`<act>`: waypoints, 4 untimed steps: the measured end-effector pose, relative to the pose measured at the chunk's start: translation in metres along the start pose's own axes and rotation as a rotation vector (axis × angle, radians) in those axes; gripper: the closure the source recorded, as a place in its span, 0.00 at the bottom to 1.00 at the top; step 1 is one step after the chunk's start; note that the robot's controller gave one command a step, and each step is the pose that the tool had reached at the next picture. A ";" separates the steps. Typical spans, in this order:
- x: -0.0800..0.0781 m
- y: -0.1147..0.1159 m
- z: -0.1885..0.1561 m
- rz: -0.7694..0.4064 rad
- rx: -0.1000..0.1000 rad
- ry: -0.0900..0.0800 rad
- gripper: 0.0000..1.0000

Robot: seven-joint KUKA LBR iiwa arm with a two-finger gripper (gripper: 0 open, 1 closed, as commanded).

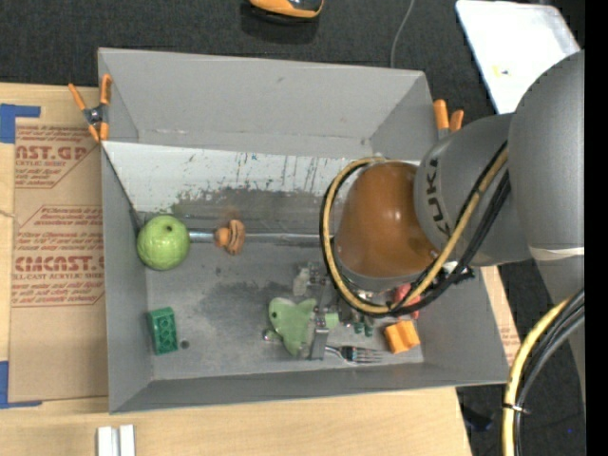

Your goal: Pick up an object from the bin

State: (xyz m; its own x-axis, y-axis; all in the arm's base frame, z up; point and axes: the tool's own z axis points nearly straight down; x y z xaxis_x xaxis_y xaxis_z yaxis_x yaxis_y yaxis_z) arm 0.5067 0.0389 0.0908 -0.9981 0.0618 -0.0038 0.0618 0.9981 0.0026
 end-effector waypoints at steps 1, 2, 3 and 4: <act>0.000 -0.004 0.022 0.001 -0.001 -0.007 0.00; 0.000 -0.004 0.019 0.004 -0.001 -0.003 0.00; 0.000 -0.004 0.019 0.002 -0.002 -0.005 0.00; 0.000 -0.004 0.020 0.004 -0.003 -0.005 1.00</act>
Offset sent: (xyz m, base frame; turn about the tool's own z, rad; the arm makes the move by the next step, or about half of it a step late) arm -0.0012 -0.0069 -0.0279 0.0104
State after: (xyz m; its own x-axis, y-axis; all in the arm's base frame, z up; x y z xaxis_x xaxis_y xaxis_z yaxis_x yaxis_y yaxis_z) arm 0.5068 0.0353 0.0709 -0.9978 0.0655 -0.0089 0.0655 0.9978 0.0059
